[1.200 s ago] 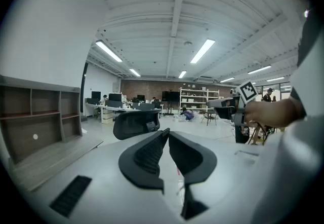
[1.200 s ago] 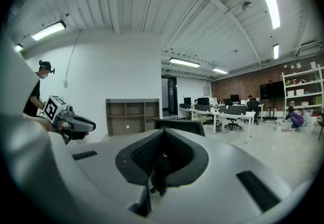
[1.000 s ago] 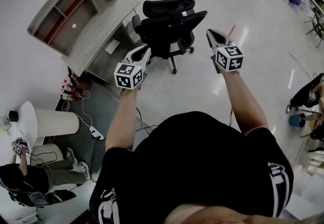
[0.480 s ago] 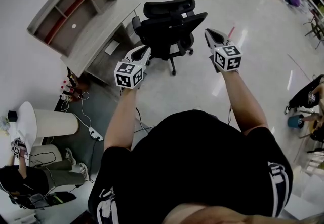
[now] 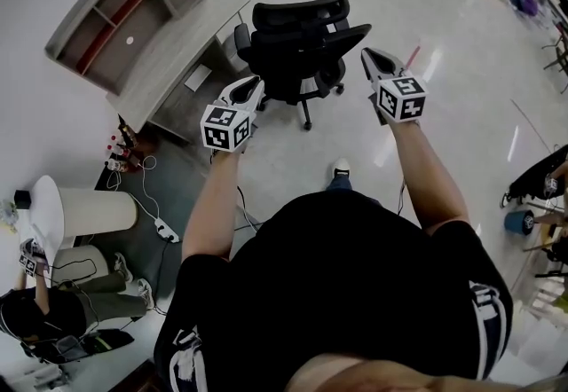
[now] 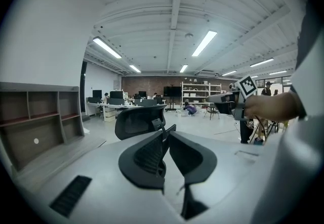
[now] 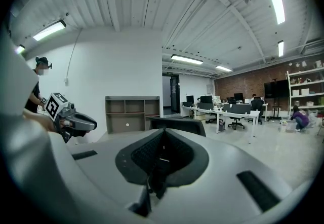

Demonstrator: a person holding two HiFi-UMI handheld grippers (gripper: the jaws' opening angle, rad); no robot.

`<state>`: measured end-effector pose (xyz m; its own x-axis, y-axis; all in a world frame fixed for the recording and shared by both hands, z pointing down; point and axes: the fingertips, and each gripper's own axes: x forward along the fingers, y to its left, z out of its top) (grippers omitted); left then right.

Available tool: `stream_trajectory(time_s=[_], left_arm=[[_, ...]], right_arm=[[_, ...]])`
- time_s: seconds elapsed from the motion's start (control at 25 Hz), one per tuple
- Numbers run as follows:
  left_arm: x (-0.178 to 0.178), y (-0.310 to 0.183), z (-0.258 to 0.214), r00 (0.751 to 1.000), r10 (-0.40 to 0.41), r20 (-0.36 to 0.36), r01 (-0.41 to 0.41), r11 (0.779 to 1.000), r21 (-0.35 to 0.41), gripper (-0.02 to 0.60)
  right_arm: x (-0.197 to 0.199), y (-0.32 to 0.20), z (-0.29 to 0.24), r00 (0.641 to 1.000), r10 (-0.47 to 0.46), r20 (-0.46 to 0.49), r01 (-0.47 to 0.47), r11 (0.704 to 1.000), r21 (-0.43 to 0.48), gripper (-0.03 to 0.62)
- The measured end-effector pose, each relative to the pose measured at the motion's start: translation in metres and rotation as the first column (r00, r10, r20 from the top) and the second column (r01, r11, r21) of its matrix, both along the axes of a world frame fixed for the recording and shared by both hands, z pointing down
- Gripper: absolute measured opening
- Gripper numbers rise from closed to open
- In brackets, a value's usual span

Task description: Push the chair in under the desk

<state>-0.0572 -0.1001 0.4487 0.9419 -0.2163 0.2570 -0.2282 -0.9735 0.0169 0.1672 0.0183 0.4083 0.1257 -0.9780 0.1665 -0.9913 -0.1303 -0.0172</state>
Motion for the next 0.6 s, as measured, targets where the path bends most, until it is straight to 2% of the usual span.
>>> stream_trajectory(time_s=[0.6], left_arm=[[0.126,-0.078,0.011,0.994,-0.101,0.044,0.103,0.994,-0.036,0.048]], right_arm=[[0.142,-0.096,0.019,0.996,-0.082,0.045,0.083,0.996,-0.025,-0.003]])
